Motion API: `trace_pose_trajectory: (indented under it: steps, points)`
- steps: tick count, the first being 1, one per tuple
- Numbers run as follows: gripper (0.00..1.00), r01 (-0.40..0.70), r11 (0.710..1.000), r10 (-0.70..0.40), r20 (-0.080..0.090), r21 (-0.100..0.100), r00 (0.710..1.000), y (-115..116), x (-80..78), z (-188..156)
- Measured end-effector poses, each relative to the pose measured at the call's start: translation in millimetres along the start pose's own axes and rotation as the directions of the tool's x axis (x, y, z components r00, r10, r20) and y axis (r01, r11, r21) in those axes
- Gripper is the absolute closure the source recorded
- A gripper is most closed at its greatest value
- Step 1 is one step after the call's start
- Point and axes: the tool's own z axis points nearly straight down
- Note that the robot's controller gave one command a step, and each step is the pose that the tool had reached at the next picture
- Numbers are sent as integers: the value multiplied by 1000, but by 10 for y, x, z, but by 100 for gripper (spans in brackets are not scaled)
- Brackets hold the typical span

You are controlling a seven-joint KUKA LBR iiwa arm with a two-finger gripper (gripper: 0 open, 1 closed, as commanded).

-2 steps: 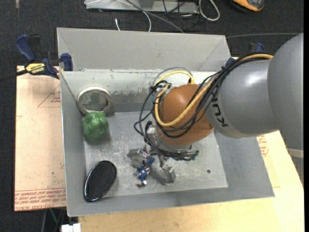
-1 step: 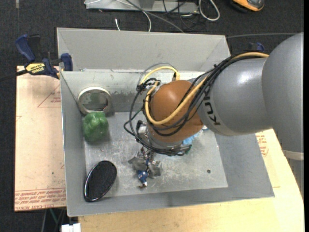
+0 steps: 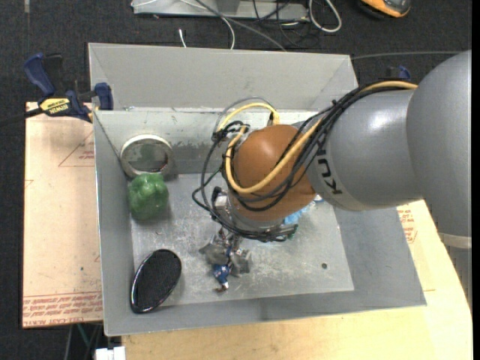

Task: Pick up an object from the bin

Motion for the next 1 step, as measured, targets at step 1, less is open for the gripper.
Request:
trace_pose_trajectory:
  steps: [1]
  points:
    - [100,-3,1000,3,0,-3,1000,15,1,-219]
